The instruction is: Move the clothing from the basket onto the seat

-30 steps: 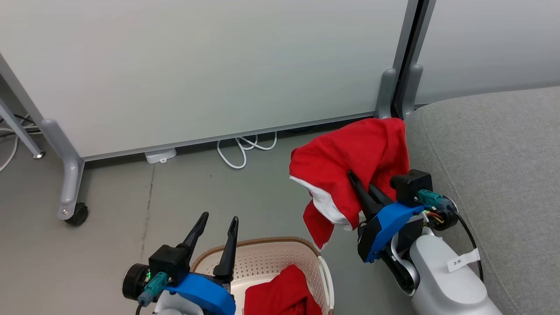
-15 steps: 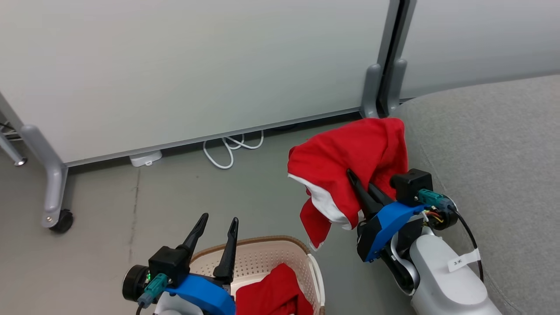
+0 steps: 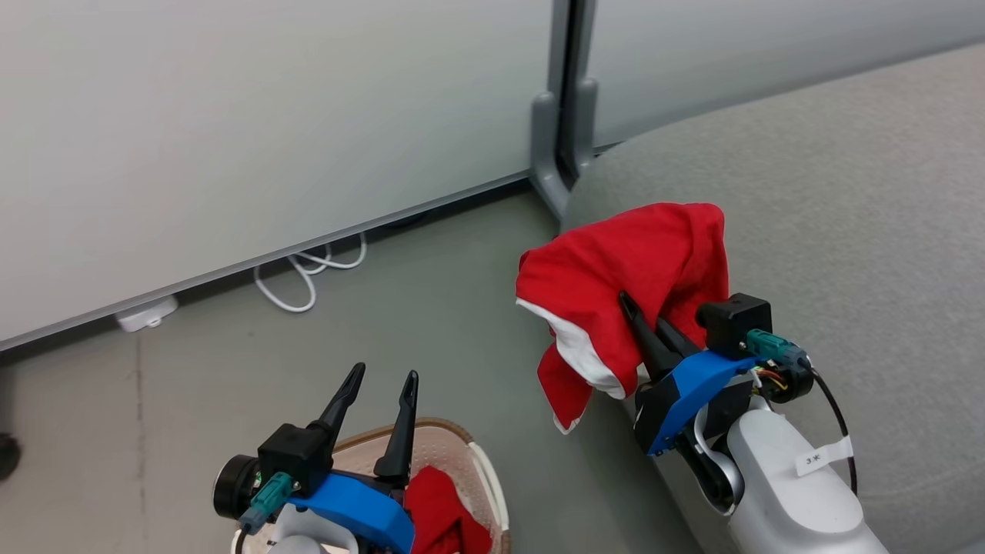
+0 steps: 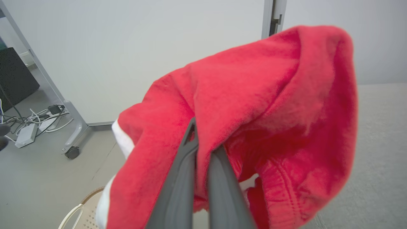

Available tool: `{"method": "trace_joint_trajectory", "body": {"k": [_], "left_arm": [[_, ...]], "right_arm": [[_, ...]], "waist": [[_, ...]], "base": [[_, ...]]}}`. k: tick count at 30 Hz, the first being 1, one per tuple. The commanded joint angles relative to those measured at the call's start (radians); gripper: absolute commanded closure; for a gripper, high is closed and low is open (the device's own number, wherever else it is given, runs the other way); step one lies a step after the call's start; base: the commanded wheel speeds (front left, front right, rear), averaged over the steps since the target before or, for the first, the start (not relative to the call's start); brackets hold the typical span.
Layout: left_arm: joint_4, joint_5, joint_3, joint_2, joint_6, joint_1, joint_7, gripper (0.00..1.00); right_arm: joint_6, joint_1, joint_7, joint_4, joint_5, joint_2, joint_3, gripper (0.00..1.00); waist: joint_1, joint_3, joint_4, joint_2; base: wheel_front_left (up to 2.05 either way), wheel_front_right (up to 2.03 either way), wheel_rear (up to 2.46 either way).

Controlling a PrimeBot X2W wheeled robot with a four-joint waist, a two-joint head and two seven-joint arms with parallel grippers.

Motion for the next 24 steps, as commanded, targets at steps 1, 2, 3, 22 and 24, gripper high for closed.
{"method": "trace_joint_trajectory", "body": {"k": [1,2,3,22,24], "left_arm": [[-0.004,0.002,0.004,-0.001,-0.001,-0.017,-0.003,0.0],[-0.004,0.003,0.002,-0.001,-0.001,-0.018,-0.003,0.0],[-0.005,0.002,0.003,0.0,-0.001,-0.019,-0.003,0.0],[-0.009,0.008,0.004,0.019,-0.001,-0.031,-0.003,0.0],[-0.009,0.008,0.0,0.019,-0.001,-0.032,-0.003,0.0]], "right_arm": [[0.0,0.002,-0.007,-0.003,-0.004,-0.003,0.0,1.0],[0.0,0.002,-0.007,-0.002,-0.008,-0.003,-0.005,1.0],[0.0,0.001,-0.007,-0.001,-0.012,-0.003,-0.008,1.0],[0.0,0.015,-0.021,0.002,0.006,-0.002,0.0,1.0],[0.0,0.017,-0.024,0.004,0.007,-0.002,0.0,1.0]], "waist": [[0.0,0.012,-0.056,0.0],[0.0,0.014,-0.07,0.0],[0.0,0.017,-0.083,0.0],[0.0,0.051,-0.266,0.0],[0.0,0.052,-0.276,0.0]], "base": [[0.0,0.0,0.0],[0.0,0.0,0.0],[0.0,0.0,0.0],[0.0,0.0,0.0],[0.0,0.0,0.0]]}}
